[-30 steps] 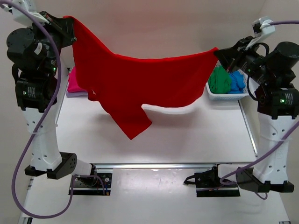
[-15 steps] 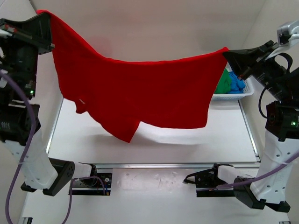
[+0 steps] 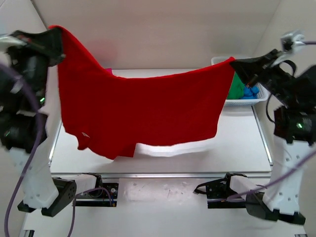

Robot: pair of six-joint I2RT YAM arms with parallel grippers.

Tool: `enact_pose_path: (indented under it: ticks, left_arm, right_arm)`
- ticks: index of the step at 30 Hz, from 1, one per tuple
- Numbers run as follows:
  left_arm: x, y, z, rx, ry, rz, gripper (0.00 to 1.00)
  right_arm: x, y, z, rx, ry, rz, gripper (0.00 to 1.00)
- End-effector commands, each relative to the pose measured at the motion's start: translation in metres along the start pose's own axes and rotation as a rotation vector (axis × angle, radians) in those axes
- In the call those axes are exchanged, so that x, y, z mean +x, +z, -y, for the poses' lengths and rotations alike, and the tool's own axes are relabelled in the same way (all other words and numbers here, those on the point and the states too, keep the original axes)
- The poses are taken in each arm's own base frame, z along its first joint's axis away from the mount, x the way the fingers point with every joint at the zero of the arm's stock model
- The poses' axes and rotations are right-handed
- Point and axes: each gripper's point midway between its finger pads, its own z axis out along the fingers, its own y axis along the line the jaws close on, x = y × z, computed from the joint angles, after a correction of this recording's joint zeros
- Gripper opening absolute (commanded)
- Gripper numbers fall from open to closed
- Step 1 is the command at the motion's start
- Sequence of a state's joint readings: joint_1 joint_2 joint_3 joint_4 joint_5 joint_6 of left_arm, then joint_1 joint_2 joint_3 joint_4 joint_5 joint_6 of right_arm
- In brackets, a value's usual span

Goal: Fold and stack the t-shirts
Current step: Flatten out the tshirt

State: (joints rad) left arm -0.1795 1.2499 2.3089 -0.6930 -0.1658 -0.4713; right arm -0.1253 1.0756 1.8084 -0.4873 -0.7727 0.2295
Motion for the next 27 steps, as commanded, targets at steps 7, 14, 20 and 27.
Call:
enact_pose_path:
  ticks: [7,14,20,27]
  left_arm:
    - [0.255,0.083,-0.136,-0.262,0.019,-0.426,0.0]
    - [0.401,0.128,-0.204,-0.337,0.056,-0.644,0.0]
    - [0.411,0.214,-0.206,-0.295,0.088,-0.566,0.0]
    - [0.409,0.263,-0.23,-0.266,-0.006,-0.498,0.0]
  right_arm:
    - [0.213,0.077,0.124,0.116,0.293,-0.376,0.0]
    - [0.319,0.144,0.178,0.141,0.385,-0.574,0.0]
    - [0.315,0.219,0.241,0.178,0.312,-0.537,0.0]
    - [0.304,0.234,0.291,0.234,0.325,-0.412,0.0]
